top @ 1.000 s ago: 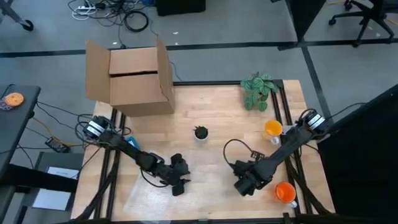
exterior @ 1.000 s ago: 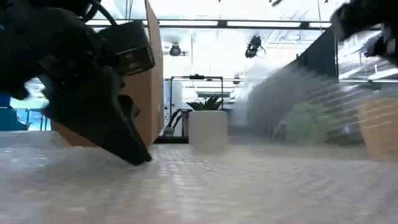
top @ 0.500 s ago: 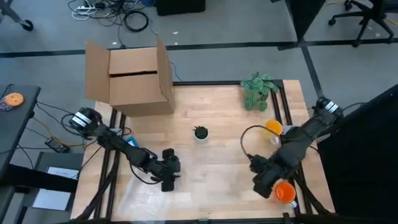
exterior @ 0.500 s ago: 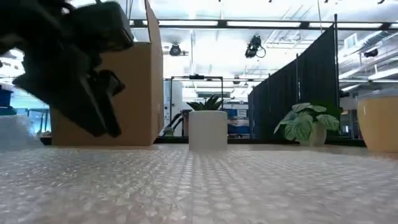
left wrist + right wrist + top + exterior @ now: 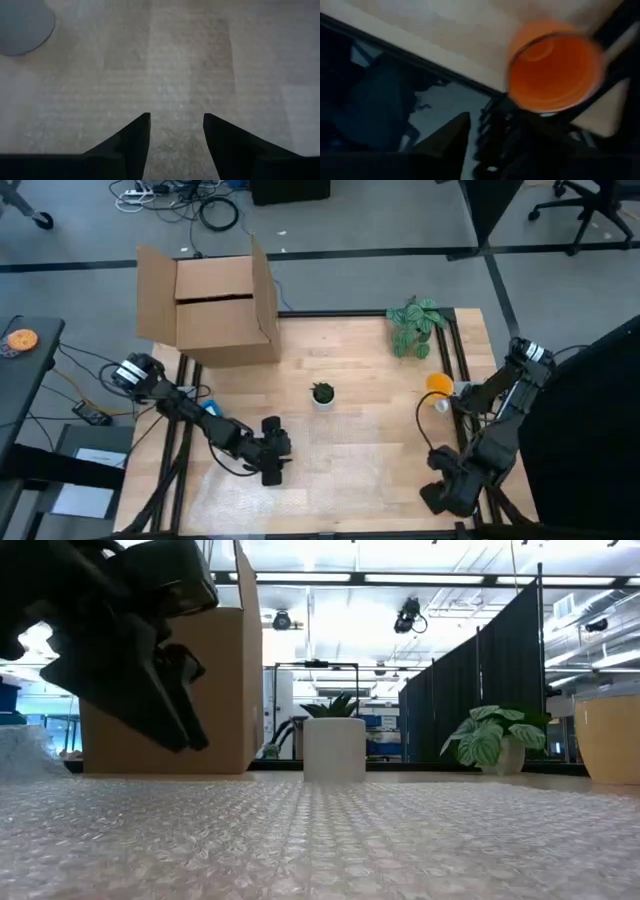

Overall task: Wrap mug
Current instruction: Wrap the orange mug with the transparent bubble wrap

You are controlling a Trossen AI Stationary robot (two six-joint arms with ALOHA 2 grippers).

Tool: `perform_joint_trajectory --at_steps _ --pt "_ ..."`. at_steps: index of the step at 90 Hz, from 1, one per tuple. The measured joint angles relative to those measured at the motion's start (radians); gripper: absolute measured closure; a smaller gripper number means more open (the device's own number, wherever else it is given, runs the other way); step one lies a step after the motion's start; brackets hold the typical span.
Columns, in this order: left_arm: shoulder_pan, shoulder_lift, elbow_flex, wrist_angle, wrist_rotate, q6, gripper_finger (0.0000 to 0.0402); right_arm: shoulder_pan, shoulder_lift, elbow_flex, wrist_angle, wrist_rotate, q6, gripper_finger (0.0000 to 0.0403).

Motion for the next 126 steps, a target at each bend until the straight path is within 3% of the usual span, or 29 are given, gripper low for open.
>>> perform_joint_trajectory --at_steps 26,62,94,120,126 --pt "0.013 -0.001 0.001 0.044 -0.013 0.055 0.0232 0.000 0.119 0.000 -0.042 -0.089 0.008 0.0177" --pt "0.014 -0.002 0.001 0.052 -0.031 0.050 0.0232 -0.002 0.201 -0.016 -0.096 -0.085 -0.120 0.0202" --pt "0.014 -0.002 0.002 0.052 -0.026 0.042 0.0232 -0.012 0.201 -0.147 0.081 -0.123 -0.176 0.0269" --pt "0.014 -0.003 0.002 0.056 -0.026 0.099 0.0232 -0.034 0.201 -0.153 0.093 -0.106 -0.370 0.0384" --pt "0.014 -0.003 0.002 0.056 -0.026 0.099 0.0232 -0.045 0.201 -0.153 0.100 -0.123 -0.402 0.0395"
